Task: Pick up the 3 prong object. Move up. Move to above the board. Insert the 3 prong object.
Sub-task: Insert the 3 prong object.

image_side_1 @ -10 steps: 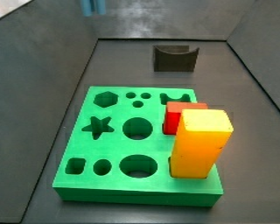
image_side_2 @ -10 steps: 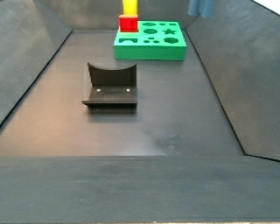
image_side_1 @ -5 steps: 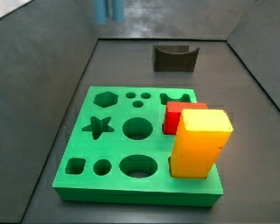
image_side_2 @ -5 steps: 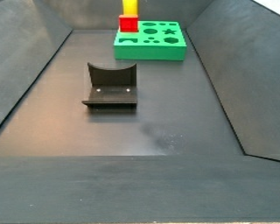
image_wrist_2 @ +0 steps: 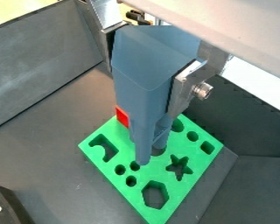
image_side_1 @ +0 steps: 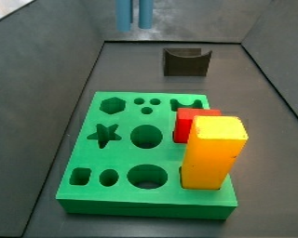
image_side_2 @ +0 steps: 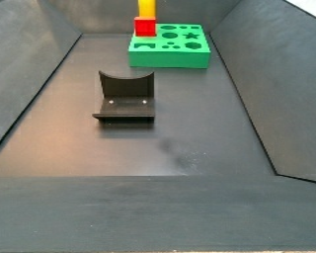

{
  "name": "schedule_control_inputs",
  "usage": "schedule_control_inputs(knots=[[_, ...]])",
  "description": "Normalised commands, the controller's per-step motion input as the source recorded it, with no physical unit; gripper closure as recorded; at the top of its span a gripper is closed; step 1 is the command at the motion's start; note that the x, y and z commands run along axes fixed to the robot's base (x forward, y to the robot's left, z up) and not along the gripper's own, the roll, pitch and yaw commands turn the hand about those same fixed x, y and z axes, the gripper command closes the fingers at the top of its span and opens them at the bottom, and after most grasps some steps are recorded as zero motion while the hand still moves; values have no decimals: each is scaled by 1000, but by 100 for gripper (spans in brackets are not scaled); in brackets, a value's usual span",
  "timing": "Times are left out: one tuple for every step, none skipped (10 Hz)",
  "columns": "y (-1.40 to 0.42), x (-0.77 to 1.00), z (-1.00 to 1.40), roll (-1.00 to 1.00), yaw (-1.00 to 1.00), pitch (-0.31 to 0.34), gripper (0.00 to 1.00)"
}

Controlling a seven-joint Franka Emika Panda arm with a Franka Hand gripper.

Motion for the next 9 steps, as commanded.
schedule_control_inputs(knots=[[0, 17, 0, -37, 106, -20, 100], [0, 40, -86, -74, 317, -59, 100], [0, 63, -134, -87, 549, -57, 100], [0, 214, -274, -71, 800, -81, 100], [0, 163, -354, -79, 889, -117, 100], [0, 57, -423, -107, 974, -131, 100], [0, 0, -511, -71, 1000, -106, 100], [0, 0, -523, -9, 1000, -67, 100], [0, 0, -529, -11, 1000, -61, 100]])
